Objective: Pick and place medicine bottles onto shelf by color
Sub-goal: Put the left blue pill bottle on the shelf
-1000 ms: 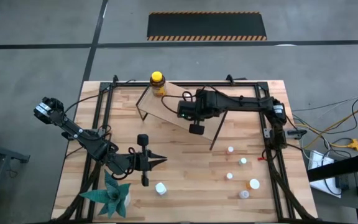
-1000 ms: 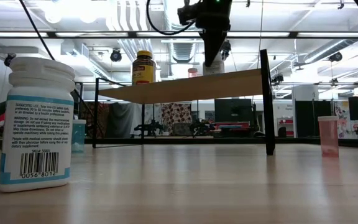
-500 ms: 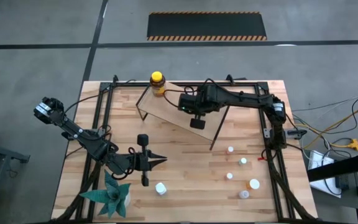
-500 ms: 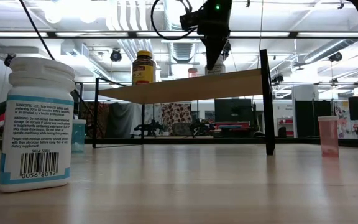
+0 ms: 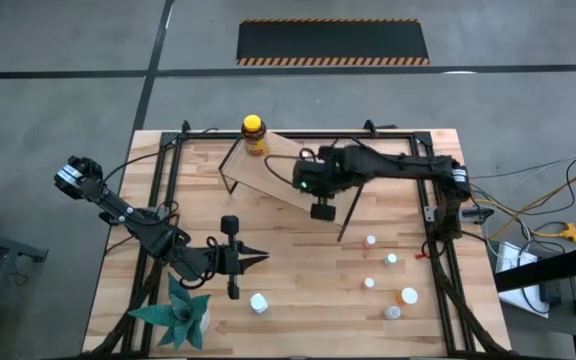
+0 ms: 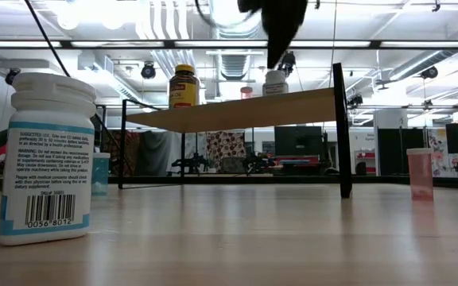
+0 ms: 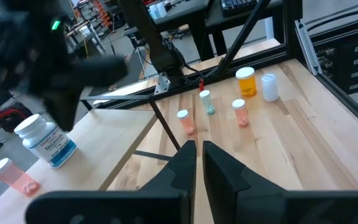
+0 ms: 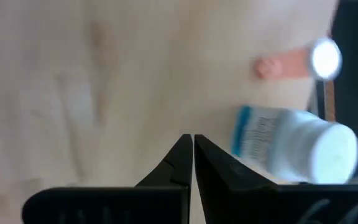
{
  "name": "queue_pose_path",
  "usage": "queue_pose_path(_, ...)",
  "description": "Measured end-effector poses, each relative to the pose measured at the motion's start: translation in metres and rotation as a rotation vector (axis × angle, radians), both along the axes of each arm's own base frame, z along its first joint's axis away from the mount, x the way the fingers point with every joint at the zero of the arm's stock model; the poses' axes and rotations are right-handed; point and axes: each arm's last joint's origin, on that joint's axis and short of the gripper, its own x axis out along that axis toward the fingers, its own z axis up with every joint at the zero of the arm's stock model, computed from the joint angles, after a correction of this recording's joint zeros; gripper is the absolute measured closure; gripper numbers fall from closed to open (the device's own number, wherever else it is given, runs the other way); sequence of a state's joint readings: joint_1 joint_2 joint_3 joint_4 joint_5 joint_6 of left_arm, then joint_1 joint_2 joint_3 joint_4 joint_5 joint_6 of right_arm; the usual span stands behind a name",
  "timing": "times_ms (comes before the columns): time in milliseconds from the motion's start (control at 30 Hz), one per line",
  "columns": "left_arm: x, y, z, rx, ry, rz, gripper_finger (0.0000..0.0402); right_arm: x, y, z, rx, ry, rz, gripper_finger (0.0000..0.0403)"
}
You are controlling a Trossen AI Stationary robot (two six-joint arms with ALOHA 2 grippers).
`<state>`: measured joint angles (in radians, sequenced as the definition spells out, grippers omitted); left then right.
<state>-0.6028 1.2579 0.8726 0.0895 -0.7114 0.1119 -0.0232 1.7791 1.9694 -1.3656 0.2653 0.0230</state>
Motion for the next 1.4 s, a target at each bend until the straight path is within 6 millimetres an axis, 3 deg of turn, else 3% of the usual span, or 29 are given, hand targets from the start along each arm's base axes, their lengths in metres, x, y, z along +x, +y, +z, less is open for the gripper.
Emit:
queue_pose_path(133, 0.000, 0.000, 0.001, -0.008, -0.009, 0.001, 0.0391, -0.011, 0.042, 0.008, 0.012, -0.149, 0.126, 0.0394)
queue_pose_path(300, 0.000, 0.000, 0.001, -0.057, -0.019, 0.011, 0.0391, -0.044, 0.094, -0.005, 0.055, -0.327, 0.272, 0.0394)
queue_pose_path(433, 0.000, 0.000, 0.001, -0.087, -0.023, 0.018, 0.0391, -0.073, 0.130, -0.032, 0.083, -0.468, 0.420, 0.0394)
queue_pose_path(600, 0.000, 0.000, 0.000, -0.143, -0.029, 0.031, 0.0391, -0.102, 0.160, -0.084, 0.096, -0.708, 0.645, 0.0394)
queue_pose_path(733, 0.003, -0.002, -0.006, -0.221, -0.021, 0.053, 0.0391, -0.117, 0.164, -0.124, 0.092, -0.845, 0.735, 0.0394)
queue_pose_path(867, 0.006, -0.004, -0.013, -0.336, -0.016, 0.089, 0.0391, -0.127, 0.158, -0.144, 0.110, -0.895, 0.730, 0.0394)
queue_pose_path(1067, 0.007, 0.008, -0.027, -0.583, 0.015, 0.326, 0.0391, -0.134, 0.154, -0.142, 0.131, -0.899, 0.712, 0.0394)
queue_pose_path(1233, -0.006, 0.045, -0.052, -0.789, 0.185, 0.738, 0.0391, -0.138, 0.151, -0.133, 0.127, -0.879, 0.713, 0.0394)
queue_pose_path(1400, -0.020, 0.078, -0.070, -0.839, 0.299, 1.036, 0.0391, -0.145, 0.147, -0.126, 0.130, -0.866, 0.709, 0.0394)
